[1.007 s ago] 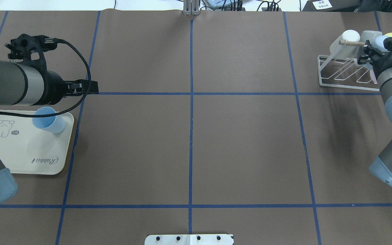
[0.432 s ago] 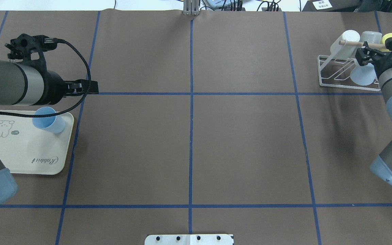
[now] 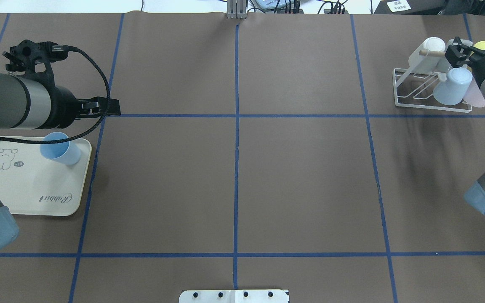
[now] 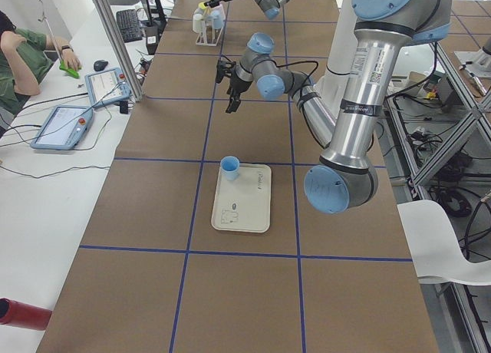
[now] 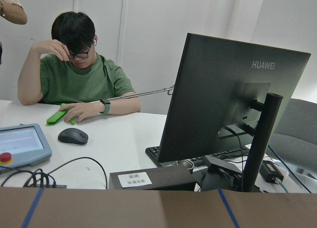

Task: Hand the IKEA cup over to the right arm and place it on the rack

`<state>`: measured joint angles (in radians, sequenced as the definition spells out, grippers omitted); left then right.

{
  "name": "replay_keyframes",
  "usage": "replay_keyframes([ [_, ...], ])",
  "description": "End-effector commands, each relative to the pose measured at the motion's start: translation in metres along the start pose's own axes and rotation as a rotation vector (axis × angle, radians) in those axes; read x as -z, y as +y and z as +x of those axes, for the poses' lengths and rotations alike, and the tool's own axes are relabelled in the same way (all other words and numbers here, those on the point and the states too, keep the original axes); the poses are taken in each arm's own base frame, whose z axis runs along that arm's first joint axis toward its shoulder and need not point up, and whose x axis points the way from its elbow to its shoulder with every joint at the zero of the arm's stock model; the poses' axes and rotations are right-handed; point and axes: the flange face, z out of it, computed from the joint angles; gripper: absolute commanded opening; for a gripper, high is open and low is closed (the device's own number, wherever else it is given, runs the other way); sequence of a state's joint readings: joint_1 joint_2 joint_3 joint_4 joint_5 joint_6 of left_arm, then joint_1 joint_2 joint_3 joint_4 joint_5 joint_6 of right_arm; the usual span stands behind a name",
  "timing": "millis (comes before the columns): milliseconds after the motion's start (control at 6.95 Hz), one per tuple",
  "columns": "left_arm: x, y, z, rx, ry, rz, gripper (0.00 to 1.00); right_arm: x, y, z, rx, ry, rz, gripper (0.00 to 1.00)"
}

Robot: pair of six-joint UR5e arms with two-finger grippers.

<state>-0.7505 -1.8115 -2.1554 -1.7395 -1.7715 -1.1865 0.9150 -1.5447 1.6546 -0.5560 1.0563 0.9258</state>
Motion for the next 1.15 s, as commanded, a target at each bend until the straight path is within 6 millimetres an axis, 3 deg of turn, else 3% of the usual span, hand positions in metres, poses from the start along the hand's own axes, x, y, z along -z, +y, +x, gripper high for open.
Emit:
replay_keyframes([
  [0, 0.01, -0.025, -0.021, 0.009, 0.001, -0.032, 1.0, 0.03, -0.039, -0.019, -0.134, -0.119, -0.008, 1.0],
  [144, 0.01, -0.041, -0.044, -0.035, -0.029, -0.033, 1.0, 0.044, -0.046, -0.031, -0.222, -0.19, -0.06, 1.0],
  [432, -0.013, -0.055, -0.1, -0.101, -0.092, -0.134, 1.0, 0.065, -0.055, -0.059, -0.401, -0.316, -0.193, 1.0],
  [719, -0.033, -0.06, -0.133, -0.175, -0.175, -0.245, 1.0, 0.089, -0.054, -0.135, -0.597, -0.426, -0.313, 1.0],
  [1007, -0.076, -0.052, -0.171, -0.167, -0.203, -0.359, 1.0, 0.114, -0.054, -0.189, -0.7, -0.515, -0.379, 1.0],
])
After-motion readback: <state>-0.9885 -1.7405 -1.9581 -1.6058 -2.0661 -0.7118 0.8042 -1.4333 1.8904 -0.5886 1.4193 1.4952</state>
